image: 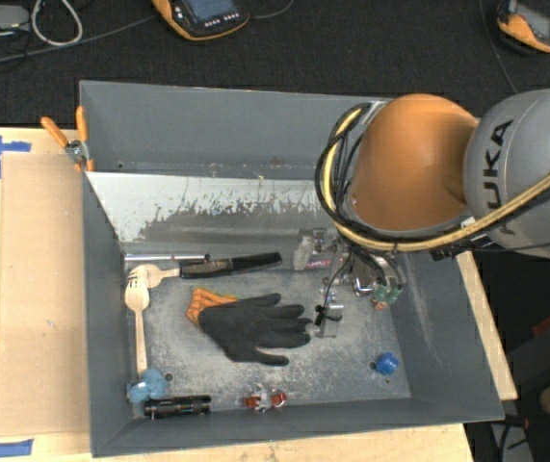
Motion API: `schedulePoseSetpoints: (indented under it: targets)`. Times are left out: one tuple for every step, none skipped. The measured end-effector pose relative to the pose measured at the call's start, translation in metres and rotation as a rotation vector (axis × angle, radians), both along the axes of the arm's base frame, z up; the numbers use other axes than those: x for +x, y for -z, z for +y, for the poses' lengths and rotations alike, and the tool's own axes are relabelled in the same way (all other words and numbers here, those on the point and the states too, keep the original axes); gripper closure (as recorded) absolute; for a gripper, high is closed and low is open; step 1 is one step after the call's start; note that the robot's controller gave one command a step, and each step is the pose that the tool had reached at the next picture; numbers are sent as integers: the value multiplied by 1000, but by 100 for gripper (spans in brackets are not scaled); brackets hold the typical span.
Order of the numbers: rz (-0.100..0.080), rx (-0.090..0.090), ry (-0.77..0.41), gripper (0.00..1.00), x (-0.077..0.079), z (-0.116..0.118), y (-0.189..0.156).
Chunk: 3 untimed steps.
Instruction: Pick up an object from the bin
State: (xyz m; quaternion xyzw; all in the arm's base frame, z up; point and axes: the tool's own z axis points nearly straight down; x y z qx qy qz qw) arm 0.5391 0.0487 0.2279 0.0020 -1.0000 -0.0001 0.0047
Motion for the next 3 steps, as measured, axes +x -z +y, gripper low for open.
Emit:
schedulePoseSetpoints:
  targets:
    - [-8,0,1,0,2,0,-4]
    - [-12,1,-29,0,0,25,59]
    - [-19,2,81,0,-5,75,133]
